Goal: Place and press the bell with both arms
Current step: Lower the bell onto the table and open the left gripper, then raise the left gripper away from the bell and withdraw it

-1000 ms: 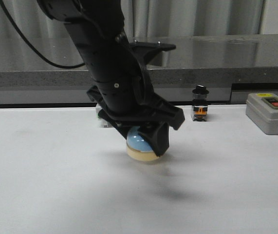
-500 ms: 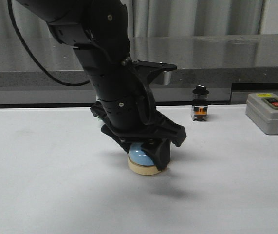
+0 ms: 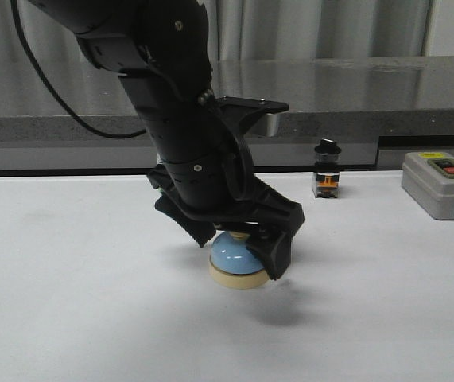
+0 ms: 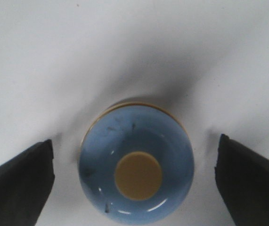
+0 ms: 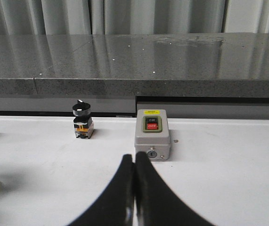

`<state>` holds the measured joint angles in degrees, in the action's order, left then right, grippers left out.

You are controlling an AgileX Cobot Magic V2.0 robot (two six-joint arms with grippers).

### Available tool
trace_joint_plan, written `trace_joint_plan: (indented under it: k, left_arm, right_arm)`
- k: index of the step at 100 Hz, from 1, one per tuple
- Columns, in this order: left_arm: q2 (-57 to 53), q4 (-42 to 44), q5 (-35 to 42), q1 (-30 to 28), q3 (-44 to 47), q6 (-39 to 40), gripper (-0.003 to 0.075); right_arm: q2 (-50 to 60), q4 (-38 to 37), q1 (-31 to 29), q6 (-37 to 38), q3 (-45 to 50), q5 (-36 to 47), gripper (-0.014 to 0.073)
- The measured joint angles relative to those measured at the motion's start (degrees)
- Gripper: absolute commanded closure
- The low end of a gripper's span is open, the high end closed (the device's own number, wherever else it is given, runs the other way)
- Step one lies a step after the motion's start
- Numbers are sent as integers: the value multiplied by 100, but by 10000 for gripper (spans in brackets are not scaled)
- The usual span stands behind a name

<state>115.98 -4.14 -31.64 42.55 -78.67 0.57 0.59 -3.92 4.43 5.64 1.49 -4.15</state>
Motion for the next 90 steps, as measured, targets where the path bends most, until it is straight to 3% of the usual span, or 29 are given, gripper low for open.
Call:
trace_joint_plan:
  k: [47, 71, 90]
  left_arm:
    - [-1813, -244, 136, -83, 162, 0, 59]
    - [-3157, -248, 332, -830, 982, 0, 59]
    - [-4213, -248, 412, -1752, 1854, 0, 59]
  right_arm:
    - [0, 0, 0, 0, 0, 0, 654]
    - [0, 0, 0, 0, 0, 0, 654]
    - [0, 0, 0, 0, 0, 0, 654]
